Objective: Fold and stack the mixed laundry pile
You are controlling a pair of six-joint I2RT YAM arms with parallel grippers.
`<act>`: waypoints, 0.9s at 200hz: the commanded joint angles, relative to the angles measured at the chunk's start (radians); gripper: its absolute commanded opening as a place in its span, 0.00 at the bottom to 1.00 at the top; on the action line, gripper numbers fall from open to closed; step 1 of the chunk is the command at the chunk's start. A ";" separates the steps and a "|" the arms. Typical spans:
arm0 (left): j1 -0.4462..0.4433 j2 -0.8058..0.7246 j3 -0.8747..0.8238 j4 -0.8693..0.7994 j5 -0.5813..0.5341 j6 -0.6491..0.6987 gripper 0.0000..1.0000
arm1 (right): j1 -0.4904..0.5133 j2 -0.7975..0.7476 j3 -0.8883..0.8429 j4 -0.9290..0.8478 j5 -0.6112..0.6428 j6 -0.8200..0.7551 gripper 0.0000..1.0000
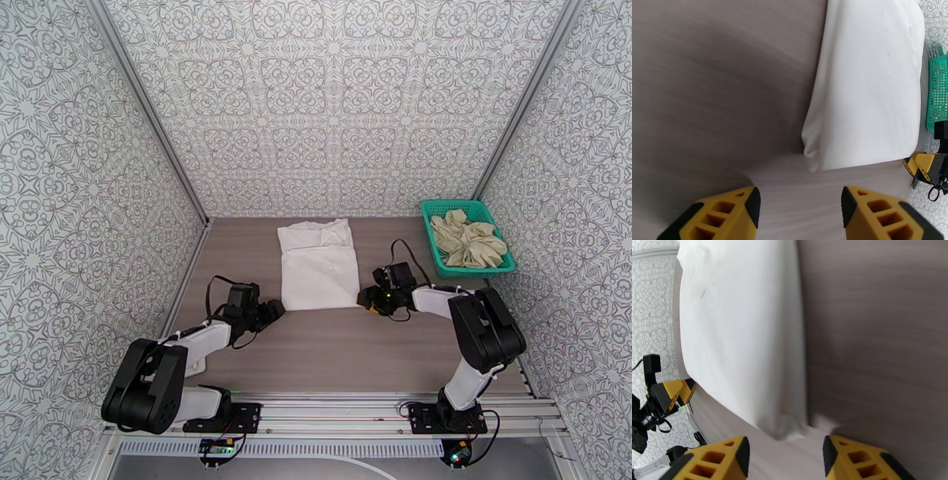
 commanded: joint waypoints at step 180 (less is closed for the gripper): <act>-0.042 -0.010 -0.103 0.264 0.034 -0.065 0.00 | 0.034 -0.085 -0.079 0.061 0.039 0.135 0.00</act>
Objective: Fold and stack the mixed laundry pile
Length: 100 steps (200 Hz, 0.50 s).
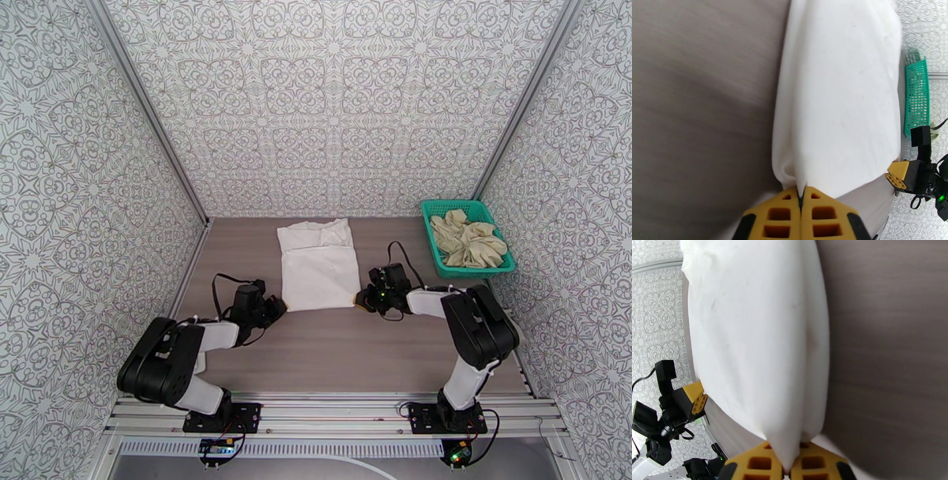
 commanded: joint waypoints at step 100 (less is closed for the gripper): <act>-0.241 -0.727 -0.068 -0.754 -0.226 0.007 0.00 | 0.063 -0.467 -0.191 -0.481 0.157 -0.084 0.00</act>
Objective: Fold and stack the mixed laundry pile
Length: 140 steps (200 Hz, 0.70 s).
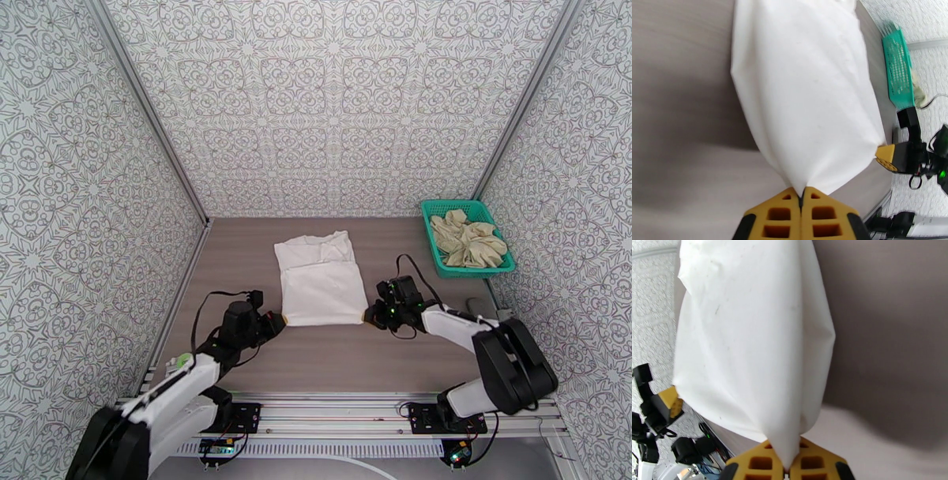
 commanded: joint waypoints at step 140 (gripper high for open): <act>0.295 0.479 0.657 -0.141 0.068 0.226 0.00 | -0.031 0.454 1.137 -0.613 0.187 -0.278 0.00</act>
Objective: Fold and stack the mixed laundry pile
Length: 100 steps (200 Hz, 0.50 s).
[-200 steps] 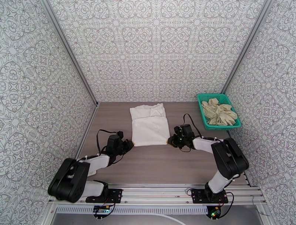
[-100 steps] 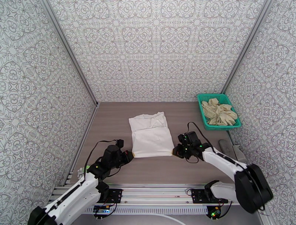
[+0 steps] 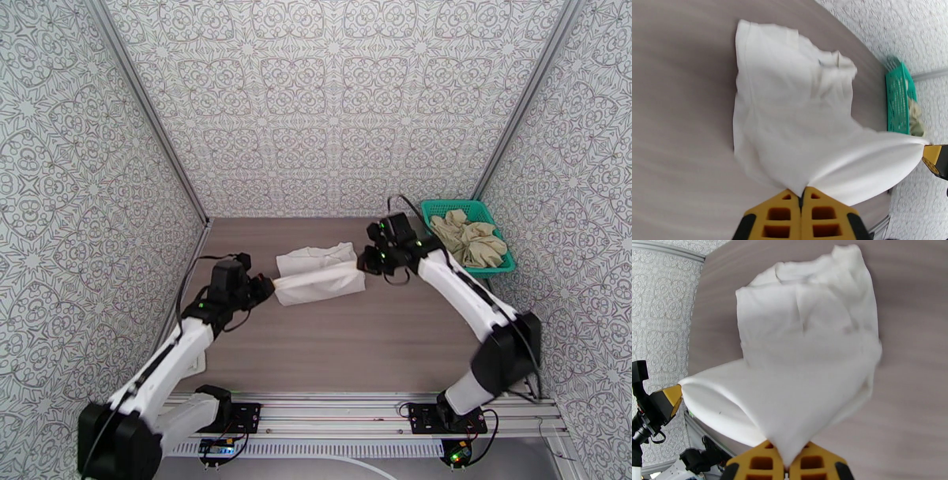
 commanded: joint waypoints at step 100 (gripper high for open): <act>0.163 0.602 0.412 0.244 0.178 0.066 0.00 | -0.141 0.547 0.498 0.090 -0.232 0.020 0.01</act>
